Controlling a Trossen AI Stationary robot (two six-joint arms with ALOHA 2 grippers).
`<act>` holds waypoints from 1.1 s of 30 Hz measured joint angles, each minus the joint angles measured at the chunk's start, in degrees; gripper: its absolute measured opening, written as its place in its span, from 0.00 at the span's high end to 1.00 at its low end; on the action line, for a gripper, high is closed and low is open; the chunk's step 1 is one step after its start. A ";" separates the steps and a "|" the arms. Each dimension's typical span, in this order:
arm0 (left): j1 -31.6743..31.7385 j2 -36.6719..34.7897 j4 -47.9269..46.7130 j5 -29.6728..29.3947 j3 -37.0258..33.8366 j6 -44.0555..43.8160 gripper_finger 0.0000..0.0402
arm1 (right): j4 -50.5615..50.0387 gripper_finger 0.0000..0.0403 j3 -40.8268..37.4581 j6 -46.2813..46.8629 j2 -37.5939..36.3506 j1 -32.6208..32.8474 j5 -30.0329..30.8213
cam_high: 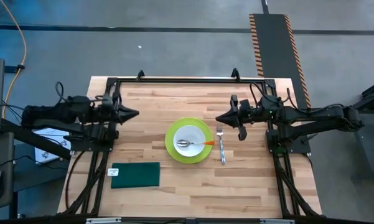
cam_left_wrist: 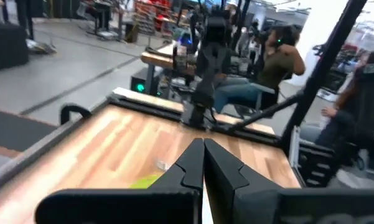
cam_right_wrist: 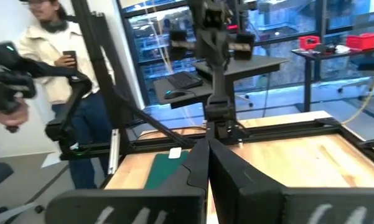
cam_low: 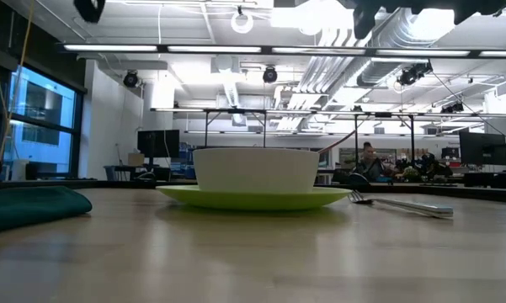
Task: Set table place
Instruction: Return to Home Position
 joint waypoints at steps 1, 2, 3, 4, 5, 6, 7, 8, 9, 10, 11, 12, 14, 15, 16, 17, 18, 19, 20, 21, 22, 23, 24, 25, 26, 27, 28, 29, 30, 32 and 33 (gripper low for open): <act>0.00 -1.24 1.38 0.29 -2.37 -0.83 1.00 | 0.00 1.00 0.00 0.10 0.00 0.00 -0.49; 0.00 -2.62 3.44 0.54 -5.09 -1.50 1.00 | 0.00 1.00 0.00 0.35 0.00 0.00 -0.90; 0.00 -4.13 5.59 0.73 -7.65 -2.08 1.00 | 0.00 1.00 0.00 1.19 0.00 0.00 -1.12; 0.00 -5.72 7.33 0.94 -10.23 -2.76 1.00 | -0.01 1.00 0.00 1.98 0.00 0.00 -1.20; 0.00 -7.36 8.87 1.01 -12.74 -3.40 1.00 | -0.04 1.00 0.00 2.90 0.00 0.00 -1.20; 0.00 -8.86 10.10 1.12 -15.04 -3.90 1.00 | -0.14 1.00 0.00 3.58 0.00 0.00 -1.20; 0.00 -10.41 11.09 1.11 -17.08 -4.15 1.00 | -0.26 1.00 0.00 4.33 0.00 0.00 -1.20; 0.00 -11.93 11.76 1.12 -19.00 -4.34 1.00 | -0.26 1.00 0.00 5.27 0.00 0.00 -1.18; 0.00 -13.49 12.23 1.13 -20.77 -4.61 1.00 | -0.26 1.00 0.00 6.13 0.00 0.00 -1.20; 0.00 -14.96 12.57 1.13 -22.25 -4.94 1.00 | -0.26 1.00 0.00 7.06 0.00 0.00 -1.18; 0.00 -16.47 12.87 1.13 -23.42 -5.04 1.00 | -0.26 1.00 0.00 7.79 0.00 0.00 -1.18; 0.00 -17.92 13.05 1.13 -24.43 -4.87 1.00 | -0.28 1.00 0.00 8.20 0.00 0.00 -1.18; 0.00 -20.56 13.08 1.72 -26.14 -3.62 1.00 | -0.27 1.00 0.00 8.97 0.00 0.00 -1.18; 0.00 -21.90 13.02 2.10 -26.91 -2.81 1.00 | -0.28 1.00 0.00 8.97 0.00 0.00 -1.18; 0.00 -23.24 12.93 2.47 -27.51 -2.14 1.00 | -0.26 1.00 0.00 8.99 0.00 0.00 -1.18; 0.00 -24.55 12.93 2.79 -27.92 -1.52 1.00 | -0.26 1.00 0.00 9.13 0.00 0.00 -1.18; 0.00 -25.84 13.03 3.21 -28.36 -0.99 1.00 | -0.28 1.00 0.00 9.14 0.00 0.00 -1.17; 0.00 -27.06 13.03 3.52 -28.85 -0.73 1.00 | -0.28 1.00 0.00 9.16 0.00 0.00 -1.07; 0.00 -27.06 13.17 3.61 -29.26 -0.69 1.00 | -0.27 1.00 0.00 9.45 -0.02 0.00 -0.61; 0.00 -26.89 12.77 3.78 -29.57 -0.67 1.00 | -0.27 1.00 0.00 10.31 -0.02 0.00 0.08; 0.00 -26.90 11.65 4.06 -29.76 -0.66 1.00 | -0.27 1.00 0.00 10.79 -0.02 0.00 0.51; 0.00 -26.88 11.65 4.61 -29.90 -0.67 1.00 | -0.26 1.00 0.00 11.66 -0.02 0.00 1.20; 0.00 -26.83 12.28 4.79 -30.40 -0.72 1.00 | -0.24 1.00 0.00 12.18 -0.04 -0.01 1.73; -0.02 -27.01 12.29 4.78 -31.11 -0.81 1.00 | -0.26 1.00 0.00 12.79 -0.04 -0.02 2.05; -0.01 -26.97 11.90 4.79 -31.75 -0.91 1.00 | -0.21 1.00 0.00 13.04 -0.04 -0.02 2.17; 0.00 -26.90 12.00 4.80 -32.15 -0.92 1.00 | -0.13 1.00 0.00 13.08 -0.04 -0.02 2.23; -0.01 -26.89 12.98 4.80 -32.63 -0.94 1.00 | -0.13 1.00 0.00 13.08 -0.04 -0.02 2.25; 0.00 -27.01 13.92 4.76 -33.36 -1.32 1.00 | -0.13 1.00 0.00 13.08 -0.02 -0.02 2.35; 0.00 -27.00 14.88 4.56 -34.26 -1.90 1.00 | -0.11 1.00 0.00 13.08 -0.04 -0.02 2.53; 0.00 -26.94 16.93 4.27 -36.52 -2.31 1.00 | 0.06 1.00 0.00 13.08 -0.04 0.00 2.87; 0.00 -26.90 19.10 4.25 -37.69 -2.47 1.00 | 0.12 1.00 0.00 13.08 -0.04 0.00 2.89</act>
